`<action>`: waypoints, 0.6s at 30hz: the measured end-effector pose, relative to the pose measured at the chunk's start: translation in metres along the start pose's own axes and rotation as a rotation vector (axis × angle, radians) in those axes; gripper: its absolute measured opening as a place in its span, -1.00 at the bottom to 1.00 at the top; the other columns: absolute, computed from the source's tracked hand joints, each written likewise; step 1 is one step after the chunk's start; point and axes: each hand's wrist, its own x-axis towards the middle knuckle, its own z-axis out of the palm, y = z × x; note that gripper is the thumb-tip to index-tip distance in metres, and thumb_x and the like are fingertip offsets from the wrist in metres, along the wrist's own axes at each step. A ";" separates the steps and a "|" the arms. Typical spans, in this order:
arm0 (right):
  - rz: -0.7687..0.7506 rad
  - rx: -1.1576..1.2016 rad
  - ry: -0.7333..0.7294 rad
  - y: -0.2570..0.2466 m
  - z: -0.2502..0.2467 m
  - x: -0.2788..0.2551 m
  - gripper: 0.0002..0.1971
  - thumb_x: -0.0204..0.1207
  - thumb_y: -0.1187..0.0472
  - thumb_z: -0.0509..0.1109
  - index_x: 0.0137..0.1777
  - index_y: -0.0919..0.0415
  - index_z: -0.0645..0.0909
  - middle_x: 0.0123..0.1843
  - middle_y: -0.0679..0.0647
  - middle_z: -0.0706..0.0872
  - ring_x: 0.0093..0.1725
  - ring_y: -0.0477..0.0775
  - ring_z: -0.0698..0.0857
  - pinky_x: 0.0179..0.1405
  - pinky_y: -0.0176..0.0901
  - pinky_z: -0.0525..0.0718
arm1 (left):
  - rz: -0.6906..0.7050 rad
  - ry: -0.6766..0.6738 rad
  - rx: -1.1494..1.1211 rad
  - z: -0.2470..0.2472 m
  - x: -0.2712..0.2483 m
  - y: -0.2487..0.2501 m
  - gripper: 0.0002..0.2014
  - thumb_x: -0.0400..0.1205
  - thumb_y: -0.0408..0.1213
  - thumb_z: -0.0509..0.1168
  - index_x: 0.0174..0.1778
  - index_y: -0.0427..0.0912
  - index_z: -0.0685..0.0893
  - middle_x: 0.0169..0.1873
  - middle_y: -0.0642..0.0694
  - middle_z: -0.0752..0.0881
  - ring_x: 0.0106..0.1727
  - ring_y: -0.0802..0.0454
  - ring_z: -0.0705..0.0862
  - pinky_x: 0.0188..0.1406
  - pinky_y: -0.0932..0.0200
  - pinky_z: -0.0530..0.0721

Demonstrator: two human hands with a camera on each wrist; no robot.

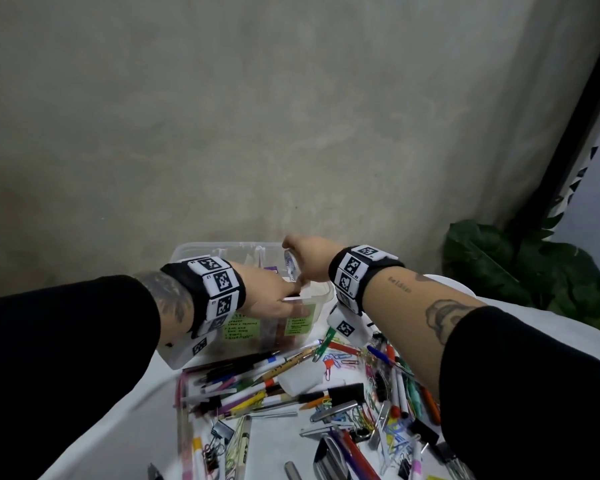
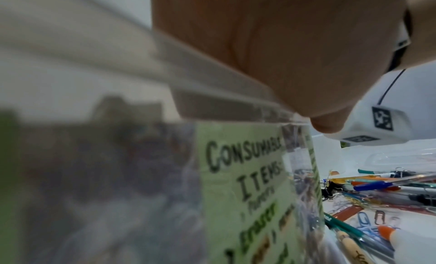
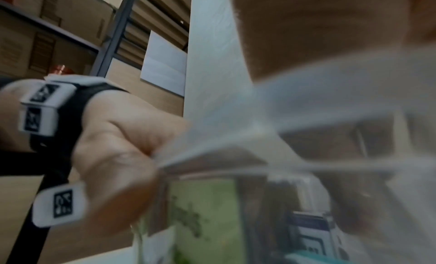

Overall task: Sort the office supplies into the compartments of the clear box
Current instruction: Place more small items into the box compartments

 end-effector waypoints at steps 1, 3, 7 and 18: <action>-0.010 0.006 -0.008 -0.001 0.000 0.003 -0.18 0.28 0.28 0.69 0.52 0.19 0.38 0.37 0.15 0.65 0.29 0.21 0.65 0.24 0.02 0.65 | 0.003 0.003 0.002 0.000 -0.001 0.001 -0.27 0.66 0.34 -0.07 0.65 -0.05 0.22 0.46 -0.17 0.55 0.38 -0.13 0.56 0.37 0.03 0.47; -0.048 -0.019 -0.045 -0.002 0.001 0.010 -0.19 0.26 0.31 0.68 0.51 0.10 0.43 0.39 0.10 0.61 0.29 0.20 0.65 0.25 0.06 0.66 | 0.015 0.028 0.005 0.000 -0.001 0.001 -0.34 0.68 0.28 0.01 0.61 -0.04 0.29 0.45 -0.14 0.55 0.36 -0.10 0.57 0.29 0.09 0.47; -0.075 -0.047 -0.030 -0.003 0.004 0.016 -0.32 0.37 0.23 0.54 0.52 -0.13 0.51 0.44 -0.04 0.59 0.28 0.12 0.66 0.22 -0.03 0.67 | 0.034 0.067 0.012 0.004 0.000 -0.001 -0.42 0.69 0.23 0.07 0.58 0.01 0.33 0.41 -0.10 0.59 0.30 -0.07 0.60 0.23 0.08 0.51; 0.048 -0.105 0.011 -0.001 0.011 0.021 -0.55 0.56 0.00 0.34 0.45 0.04 0.55 0.36 0.04 0.69 0.34 0.16 0.65 0.37 0.04 0.52 | -0.035 -0.008 -0.079 0.001 0.003 -0.001 -0.38 0.47 0.23 0.37 0.42 0.10 0.44 0.23 -0.01 0.64 0.16 -0.03 0.63 0.23 -0.02 0.64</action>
